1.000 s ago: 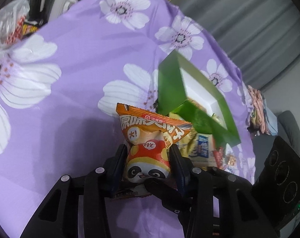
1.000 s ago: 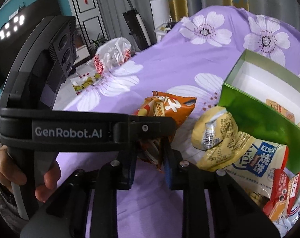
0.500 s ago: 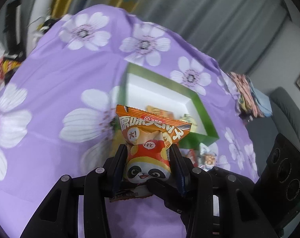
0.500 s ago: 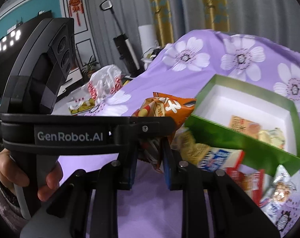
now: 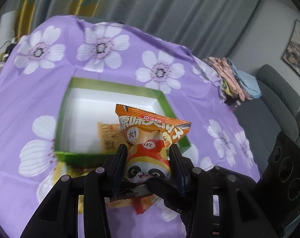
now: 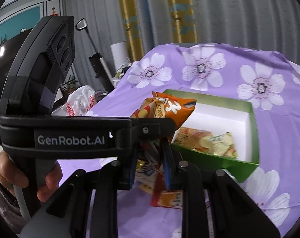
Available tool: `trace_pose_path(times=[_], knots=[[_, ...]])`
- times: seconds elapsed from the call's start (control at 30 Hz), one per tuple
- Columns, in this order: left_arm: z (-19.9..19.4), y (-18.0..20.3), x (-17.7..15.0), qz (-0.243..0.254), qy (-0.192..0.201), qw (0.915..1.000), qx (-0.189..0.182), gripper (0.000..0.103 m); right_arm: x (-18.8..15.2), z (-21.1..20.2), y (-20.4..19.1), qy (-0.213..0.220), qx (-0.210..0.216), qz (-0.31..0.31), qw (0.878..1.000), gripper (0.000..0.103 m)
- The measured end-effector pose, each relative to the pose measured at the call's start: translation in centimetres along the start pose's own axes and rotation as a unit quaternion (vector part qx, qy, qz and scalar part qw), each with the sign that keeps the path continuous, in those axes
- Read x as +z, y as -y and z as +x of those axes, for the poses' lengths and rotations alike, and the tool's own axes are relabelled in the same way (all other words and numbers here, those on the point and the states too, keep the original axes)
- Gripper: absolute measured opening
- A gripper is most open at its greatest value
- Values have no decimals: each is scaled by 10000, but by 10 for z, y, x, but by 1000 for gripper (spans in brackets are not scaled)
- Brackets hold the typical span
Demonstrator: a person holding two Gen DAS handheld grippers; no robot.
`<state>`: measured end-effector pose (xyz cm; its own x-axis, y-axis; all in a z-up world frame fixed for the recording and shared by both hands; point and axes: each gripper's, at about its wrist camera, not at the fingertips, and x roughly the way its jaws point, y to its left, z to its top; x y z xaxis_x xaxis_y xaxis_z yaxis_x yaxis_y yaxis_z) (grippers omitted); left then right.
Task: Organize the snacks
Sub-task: 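Carry the panda bag over the green box and open the left gripper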
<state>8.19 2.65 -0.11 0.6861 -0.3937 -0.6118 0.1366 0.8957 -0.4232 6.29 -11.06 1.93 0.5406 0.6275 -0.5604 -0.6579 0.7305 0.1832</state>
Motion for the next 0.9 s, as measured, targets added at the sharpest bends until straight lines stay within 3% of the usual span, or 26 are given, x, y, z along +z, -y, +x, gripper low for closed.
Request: trace_pose_path(times=[0.3, 0.5, 0.8, 0.9], knots=[[50, 12, 23, 116, -263, 9994, -174, 44, 6, 15, 38, -185, -325, 122, 9992, 24], [80, -5, 41, -75, -450, 9988, -185, 44, 16, 47, 55, -419, -392, 254, 9980, 24], [110, -26, 37, -354, -715, 9968, 55, 44, 11, 75, 63, -796, -539, 339, 9948, 25], [111, -26, 38, -309, -679, 9971, 178, 48, 10, 74, 67, -784, -723, 393, 9935, 45]])
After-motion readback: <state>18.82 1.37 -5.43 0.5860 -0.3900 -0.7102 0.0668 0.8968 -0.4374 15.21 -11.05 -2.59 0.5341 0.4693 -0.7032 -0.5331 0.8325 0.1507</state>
